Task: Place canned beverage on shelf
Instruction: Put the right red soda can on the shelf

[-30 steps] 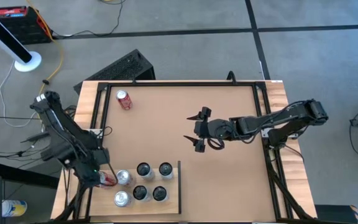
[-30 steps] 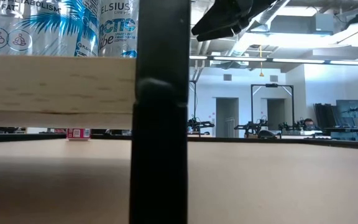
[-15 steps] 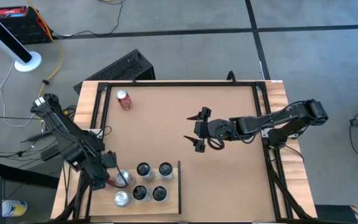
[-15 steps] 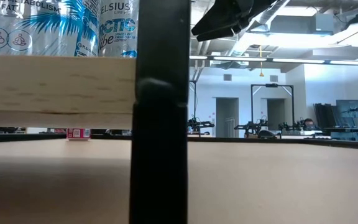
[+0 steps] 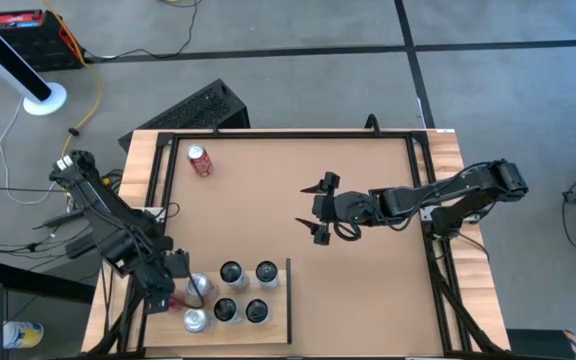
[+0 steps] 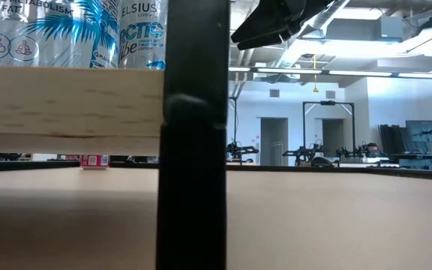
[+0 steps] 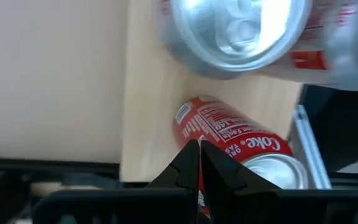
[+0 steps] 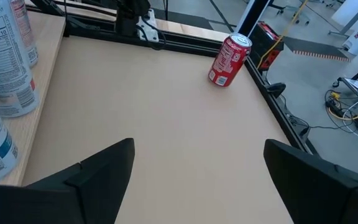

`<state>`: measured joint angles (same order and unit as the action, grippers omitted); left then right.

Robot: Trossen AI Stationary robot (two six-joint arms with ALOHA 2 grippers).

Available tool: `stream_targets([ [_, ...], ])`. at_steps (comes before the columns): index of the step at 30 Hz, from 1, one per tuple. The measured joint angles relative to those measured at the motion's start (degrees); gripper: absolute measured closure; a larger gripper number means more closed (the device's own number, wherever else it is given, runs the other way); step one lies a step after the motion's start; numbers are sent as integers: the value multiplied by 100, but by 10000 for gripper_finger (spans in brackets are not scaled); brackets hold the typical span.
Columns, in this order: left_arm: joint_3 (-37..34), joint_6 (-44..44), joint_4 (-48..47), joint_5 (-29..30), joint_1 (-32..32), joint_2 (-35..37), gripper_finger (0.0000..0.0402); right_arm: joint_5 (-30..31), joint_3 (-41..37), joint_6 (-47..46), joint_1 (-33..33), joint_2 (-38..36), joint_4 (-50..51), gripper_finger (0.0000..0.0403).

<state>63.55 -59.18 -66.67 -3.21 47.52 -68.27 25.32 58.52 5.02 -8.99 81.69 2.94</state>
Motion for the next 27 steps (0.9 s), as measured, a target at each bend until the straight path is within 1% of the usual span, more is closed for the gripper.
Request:
stream_targets([
  [5,0,-58,245,-4,138,-71,401,-1,0,0,1,0,1,21],
  [10,0,-142,467,-187,209,-285,401,-2,0,2,0,0,2,21],
  [14,30,88,811,-301,211,-381,401,-2,0,2,0,0,0,21],
  [17,136,239,589,-122,205,-380,401,-2,2,0,0,0,0,21],
  [19,269,242,172,139,197,-349,401,-2,2,0,1,0,-2,21],
  [21,403,128,-294,270,195,-278,401,-15,2,-2,0,0,0,21],
  [24,466,-286,-689,227,212,-174,401,-123,2,-2,2,0,0,21],
  [27,466,-498,-633,63,341,-181,401,-184,2,-2,2,0,2,21],
])
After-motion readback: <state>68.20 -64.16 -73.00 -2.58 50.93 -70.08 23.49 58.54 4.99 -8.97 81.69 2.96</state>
